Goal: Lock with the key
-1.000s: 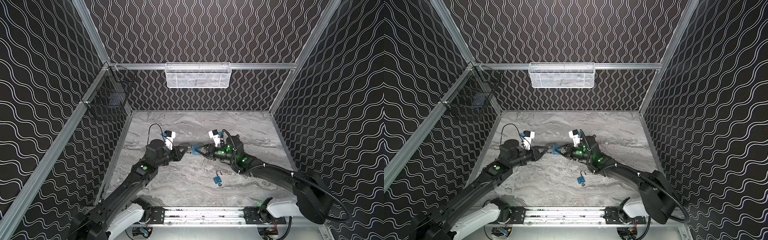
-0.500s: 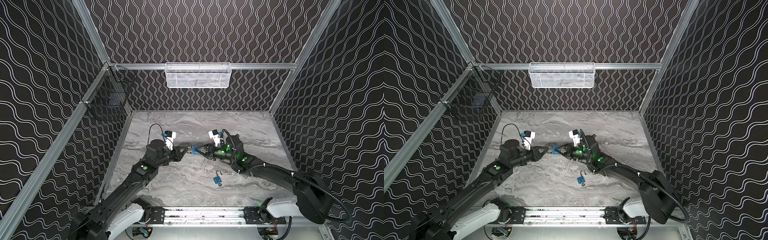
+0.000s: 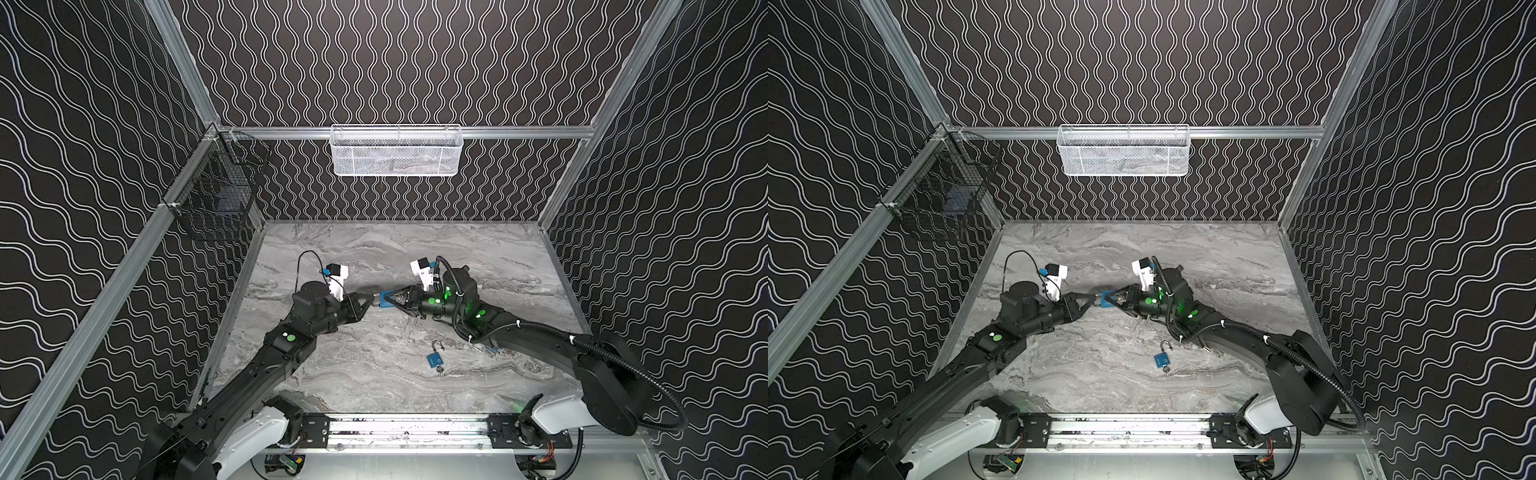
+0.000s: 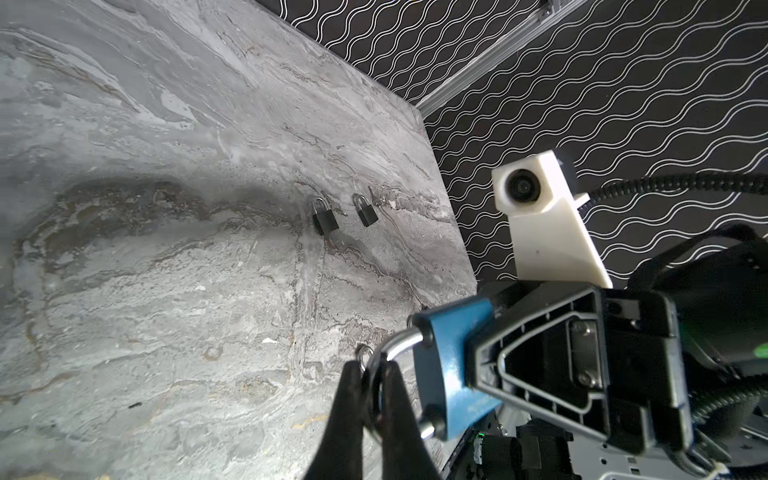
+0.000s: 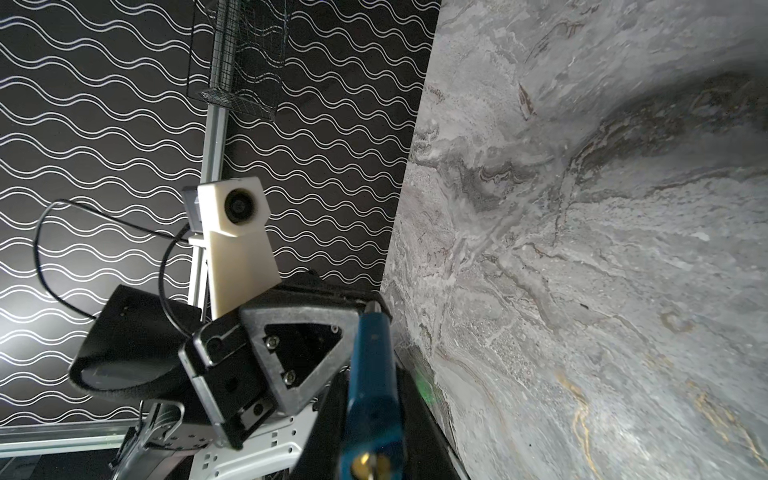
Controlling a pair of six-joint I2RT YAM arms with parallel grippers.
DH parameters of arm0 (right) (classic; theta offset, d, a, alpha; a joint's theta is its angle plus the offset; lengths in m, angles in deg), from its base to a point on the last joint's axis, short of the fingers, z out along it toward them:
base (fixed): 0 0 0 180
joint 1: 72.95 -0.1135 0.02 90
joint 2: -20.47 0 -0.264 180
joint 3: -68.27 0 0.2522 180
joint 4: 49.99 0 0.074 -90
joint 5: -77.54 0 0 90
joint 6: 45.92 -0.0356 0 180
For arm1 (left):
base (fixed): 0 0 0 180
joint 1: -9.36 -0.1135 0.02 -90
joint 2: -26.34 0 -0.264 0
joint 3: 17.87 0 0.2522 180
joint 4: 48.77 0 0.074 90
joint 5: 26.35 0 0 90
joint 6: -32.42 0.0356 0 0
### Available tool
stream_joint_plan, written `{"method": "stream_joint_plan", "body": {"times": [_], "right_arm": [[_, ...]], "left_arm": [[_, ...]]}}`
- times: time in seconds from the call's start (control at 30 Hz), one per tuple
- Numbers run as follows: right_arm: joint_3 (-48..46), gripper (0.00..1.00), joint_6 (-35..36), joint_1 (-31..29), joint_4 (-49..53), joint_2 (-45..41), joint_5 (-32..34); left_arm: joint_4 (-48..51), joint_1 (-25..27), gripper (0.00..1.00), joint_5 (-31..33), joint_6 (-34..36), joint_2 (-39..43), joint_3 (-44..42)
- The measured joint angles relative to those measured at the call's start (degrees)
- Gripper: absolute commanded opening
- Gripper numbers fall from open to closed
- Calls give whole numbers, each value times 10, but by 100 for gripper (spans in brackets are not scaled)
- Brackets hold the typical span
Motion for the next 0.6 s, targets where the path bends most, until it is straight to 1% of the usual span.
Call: {"method": "stream_joint_plan", "body": {"times": [0.3, 0.37, 0.57, 0.6], "right_arm": [[-9, 0, 2, 0, -17, 0, 0], [-14, 0, 2, 0, -18, -5, 1], [-35, 0, 6, 4, -32, -17, -6], [-36, 0, 6, 4, -33, -19, -7]], "left_arm": [[12, 2, 1, 7, 0, 5, 1], [17, 3, 9, 5, 0, 3, 6], [12, 5, 31, -16, -2, -2, 7], [9, 5, 33, -20, -2, -3, 7]]}}
